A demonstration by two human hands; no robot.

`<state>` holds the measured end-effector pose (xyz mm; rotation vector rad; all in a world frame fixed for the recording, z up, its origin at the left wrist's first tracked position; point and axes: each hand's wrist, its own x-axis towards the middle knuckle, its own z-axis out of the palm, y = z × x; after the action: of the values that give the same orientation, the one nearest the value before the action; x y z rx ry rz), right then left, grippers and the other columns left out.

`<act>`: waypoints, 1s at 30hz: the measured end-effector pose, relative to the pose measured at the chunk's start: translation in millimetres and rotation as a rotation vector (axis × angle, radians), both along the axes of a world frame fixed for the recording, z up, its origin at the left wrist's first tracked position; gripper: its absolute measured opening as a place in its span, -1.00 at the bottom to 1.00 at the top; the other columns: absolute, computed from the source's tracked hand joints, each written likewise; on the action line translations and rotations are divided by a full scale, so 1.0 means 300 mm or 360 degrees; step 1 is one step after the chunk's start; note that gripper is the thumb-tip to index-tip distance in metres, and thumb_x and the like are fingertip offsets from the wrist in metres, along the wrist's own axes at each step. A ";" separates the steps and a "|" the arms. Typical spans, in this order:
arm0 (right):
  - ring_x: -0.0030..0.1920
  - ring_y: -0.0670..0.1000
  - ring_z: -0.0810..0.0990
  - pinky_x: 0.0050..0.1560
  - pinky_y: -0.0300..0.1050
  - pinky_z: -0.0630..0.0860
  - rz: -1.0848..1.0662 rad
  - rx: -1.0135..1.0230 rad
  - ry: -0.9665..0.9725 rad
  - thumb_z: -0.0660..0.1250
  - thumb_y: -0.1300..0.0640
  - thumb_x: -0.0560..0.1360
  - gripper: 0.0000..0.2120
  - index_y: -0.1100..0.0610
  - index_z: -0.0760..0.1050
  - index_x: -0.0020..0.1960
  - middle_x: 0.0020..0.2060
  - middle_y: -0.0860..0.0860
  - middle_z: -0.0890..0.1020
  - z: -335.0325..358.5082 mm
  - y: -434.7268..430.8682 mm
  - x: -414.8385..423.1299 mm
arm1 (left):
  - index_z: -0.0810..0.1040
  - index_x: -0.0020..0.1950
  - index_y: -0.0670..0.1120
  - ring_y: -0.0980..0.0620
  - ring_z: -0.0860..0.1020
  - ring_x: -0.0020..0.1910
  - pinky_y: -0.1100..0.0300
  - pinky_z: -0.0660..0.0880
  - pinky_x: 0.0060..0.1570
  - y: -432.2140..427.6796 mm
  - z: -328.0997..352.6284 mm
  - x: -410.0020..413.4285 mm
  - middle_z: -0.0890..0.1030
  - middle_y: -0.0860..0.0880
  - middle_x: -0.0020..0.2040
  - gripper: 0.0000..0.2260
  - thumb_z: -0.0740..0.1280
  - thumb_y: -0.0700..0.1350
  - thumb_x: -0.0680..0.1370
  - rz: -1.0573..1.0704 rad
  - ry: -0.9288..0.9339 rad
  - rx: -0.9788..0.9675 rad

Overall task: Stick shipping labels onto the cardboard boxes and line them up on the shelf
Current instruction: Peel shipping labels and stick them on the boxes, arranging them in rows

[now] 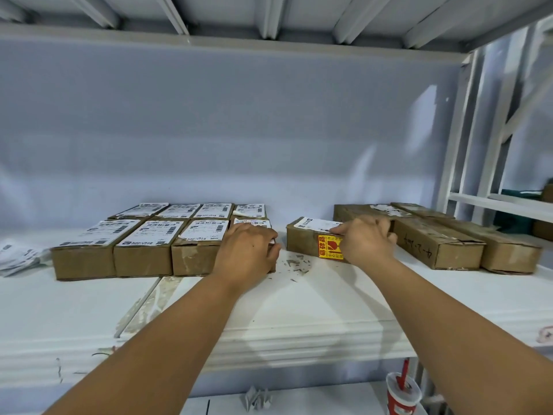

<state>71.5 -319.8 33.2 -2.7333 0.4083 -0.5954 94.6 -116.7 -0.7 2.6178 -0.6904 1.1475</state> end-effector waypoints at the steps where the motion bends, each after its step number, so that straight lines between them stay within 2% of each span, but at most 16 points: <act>1: 0.29 0.17 0.25 0.27 0.05 0.29 0.0033 0.0059 -0.0045 0.17 0.26 0.52 -0.57 -0.17 0.54 0.22 0.25 0.08 0.42 -0.007 -0.016 -0.001 | 0.60 -0.07 -0.02 -0.05 0.54 -0.13 0.16 0.31 0.12 0.000 -0.002 0.002 0.66 0.02 -0.14 -0.81 0.23 0.01 0.53 -0.0010 -0.0001 0.0004; 4: 0.27 0.15 0.35 0.22 -0.06 0.32 0.0125 0.0185 -0.0162 0.18 0.33 0.53 -0.58 -0.09 0.59 0.17 0.26 0.09 0.46 -0.029 -0.039 0.023 | 0.60 0.02 -0.04 -0.06 0.57 -0.06 0.12 0.31 0.21 -0.002 0.003 0.001 0.66 0.00 -0.08 -0.81 0.29 0.00 0.51 -0.0047 -0.0051 0.0030; 6: 0.19 0.13 0.46 0.04 -0.10 0.44 0.0123 0.0361 -0.0277 0.18 0.36 0.50 -0.60 -0.05 0.64 0.07 0.23 0.07 0.51 -0.049 -0.039 0.038 | 0.60 0.12 -0.08 -0.08 0.58 0.02 0.05 0.35 0.25 -0.007 0.003 -0.007 0.66 -0.04 -0.02 -0.70 0.42 -0.01 0.44 -0.0088 -0.0109 0.0079; 7: 0.15 0.12 0.50 -0.06 -0.13 0.44 0.0120 0.0454 -0.0348 0.17 0.37 0.50 -0.60 -0.03 0.66 0.00 0.22 0.07 0.53 -0.061 -0.039 0.042 | 0.59 0.15 -0.08 -0.08 0.58 0.05 0.02 0.36 0.26 -0.010 0.003 -0.010 0.66 -0.04 -0.01 -0.64 0.46 0.00 0.40 -0.0106 -0.0130 0.0139; 9: 0.12 0.09 0.52 -0.10 -0.17 0.40 0.0115 0.0564 -0.0495 0.16 0.41 0.47 -0.61 0.01 0.65 -0.11 0.19 0.10 0.54 -0.079 -0.042 0.044 | 0.58 0.17 -0.06 -0.04 0.58 0.06 -0.03 0.34 0.28 -0.016 -0.002 -0.014 0.65 -0.01 -0.01 -0.57 0.49 0.03 0.34 -0.0140 -0.0185 0.0288; 11: 0.12 0.08 0.52 -0.08 -0.19 0.39 0.0150 0.0665 -0.0593 0.14 0.45 0.43 -0.59 0.04 0.62 -0.21 0.16 0.12 0.55 -0.087 -0.050 0.050 | 0.57 0.15 -0.05 -0.01 0.59 0.04 -0.03 0.33 0.30 -0.023 -0.004 -0.013 0.65 0.02 -0.03 -0.58 0.46 0.02 0.33 -0.0175 -0.0255 0.0412; 14: 0.08 0.11 0.55 -0.04 -0.13 0.47 0.0233 0.0842 -0.0604 0.08 0.49 0.40 -0.53 0.01 0.58 -0.32 0.10 0.15 0.58 -0.089 -0.061 0.066 | 0.56 0.15 -0.03 0.03 0.58 0.04 0.01 0.29 0.30 -0.027 -0.006 -0.015 0.63 0.06 -0.01 -0.62 0.27 -0.02 0.35 -0.0166 -0.0318 0.0487; 17: 0.20 0.08 0.46 0.09 -0.18 0.41 0.0207 0.0766 -0.0629 0.13 0.46 0.47 -0.59 0.05 0.63 -0.16 0.18 0.12 0.50 -0.091 -0.060 0.064 | 0.55 0.18 -0.05 0.02 0.57 0.09 -0.10 0.33 0.27 -0.035 -0.012 -0.005 0.64 0.04 0.02 -0.62 0.30 -0.08 0.36 -0.0196 -0.0301 0.0533; 19: 0.26 0.07 0.38 0.13 -0.20 0.34 0.0143 0.0683 -0.0741 0.24 0.29 0.54 -0.78 0.07 0.60 0.03 0.20 0.09 0.40 -0.089 -0.049 0.047 | 0.53 0.21 -0.07 0.01 0.56 0.12 -0.13 0.31 0.27 -0.044 -0.016 -0.003 0.64 0.02 0.02 -0.61 0.31 -0.12 0.37 -0.0230 -0.0285 0.0511; 21: 0.26 0.07 0.35 0.15 -0.14 0.35 0.0109 0.0588 -0.0738 0.31 0.09 0.54 -0.80 0.03 0.54 0.15 0.20 0.07 0.36 -0.084 -0.029 0.033 | 0.48 0.28 -0.08 0.01 0.53 0.18 -0.12 0.27 0.30 -0.053 -0.009 -0.013 0.63 0.01 0.07 -0.57 0.28 -0.15 0.39 -0.0223 -0.0260 0.0523; 24: 0.28 0.08 0.37 0.21 -0.10 0.35 0.0200 0.0560 -0.0472 0.29 -0.07 0.52 -0.75 -0.03 0.55 0.16 0.23 0.08 0.36 -0.086 0.005 0.040 | 0.22 0.47 -0.06 0.05 0.27 0.42 -0.04 -0.11 0.44 -0.064 0.002 -0.041 0.46 -0.01 0.34 -0.46 0.17 -0.23 0.48 -0.0260 0.0002 0.0528; 26: 0.28 0.06 0.41 0.21 -0.16 0.33 0.0279 0.0620 -0.0390 0.27 -0.05 0.53 -0.76 0.00 0.60 0.12 0.24 0.08 0.43 -0.082 0.012 0.052 | 0.14 0.49 -0.03 0.10 0.18 0.45 0.01 -0.21 0.44 -0.062 0.002 -0.042 0.38 0.02 0.40 -0.45 0.13 -0.24 0.50 -0.0282 0.0072 0.0492; 30: 0.19 0.05 0.51 0.00 -0.27 0.32 0.0375 0.0718 -0.0338 0.22 0.14 0.58 -0.77 0.11 0.59 0.15 0.20 0.06 0.57 -0.053 0.022 0.081 | 0.21 0.46 0.02 0.09 0.26 0.40 0.03 -0.13 0.43 -0.060 -0.005 -0.031 0.39 0.07 0.38 -0.58 0.11 -0.08 0.59 -0.0212 0.0049 0.0440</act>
<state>95.6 -313.1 17.1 -2.2206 0.1418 -0.6326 85.2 -134.6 -2.4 2.7514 -1.0687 1.0362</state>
